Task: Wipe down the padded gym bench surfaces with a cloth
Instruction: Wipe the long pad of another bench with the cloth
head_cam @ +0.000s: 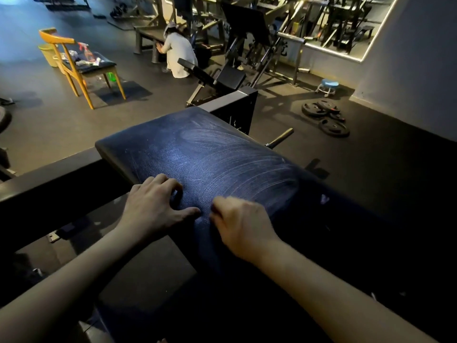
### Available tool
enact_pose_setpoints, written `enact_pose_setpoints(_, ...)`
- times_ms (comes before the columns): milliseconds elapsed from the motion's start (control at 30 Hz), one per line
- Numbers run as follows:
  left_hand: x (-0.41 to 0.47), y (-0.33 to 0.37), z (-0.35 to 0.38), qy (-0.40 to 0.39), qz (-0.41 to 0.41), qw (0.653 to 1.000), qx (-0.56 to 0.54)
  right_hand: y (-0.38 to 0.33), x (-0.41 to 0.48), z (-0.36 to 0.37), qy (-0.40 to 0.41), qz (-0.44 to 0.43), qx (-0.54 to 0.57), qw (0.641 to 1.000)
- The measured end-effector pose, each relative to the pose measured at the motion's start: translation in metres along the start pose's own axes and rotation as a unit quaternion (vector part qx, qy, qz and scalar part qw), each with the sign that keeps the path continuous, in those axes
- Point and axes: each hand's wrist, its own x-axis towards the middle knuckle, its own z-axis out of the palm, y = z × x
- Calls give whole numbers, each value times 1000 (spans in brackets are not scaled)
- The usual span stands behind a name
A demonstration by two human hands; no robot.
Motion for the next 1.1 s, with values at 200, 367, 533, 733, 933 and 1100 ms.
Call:
enact_pose_setpoints(200,-8,7,-1,3,-8,1000,-6,132,-7,-41,-11,187,-114,976)
enact_pose_setpoints(367,-29,9,-1,21,24,999,-1,125,28,-27,3,209,-86,974)
enact_pose_setpoints(533,-45,14,-2,24,13,999,-41,-10,-34,-7,-33,-58,5,998)
enact_pose_setpoints(733,-58,26,-11,-41,4,999,17,147,-40,-54,-22,199,-103,974)
enact_pose_setpoints(933,-58,37,-14,-65,-38,997,24,109,-18,-32,13,232,-65,971)
enact_pose_setpoints(1100,-65,39,-12,-54,-35,997,33,16,-78,-29,-37,-28,28,999)
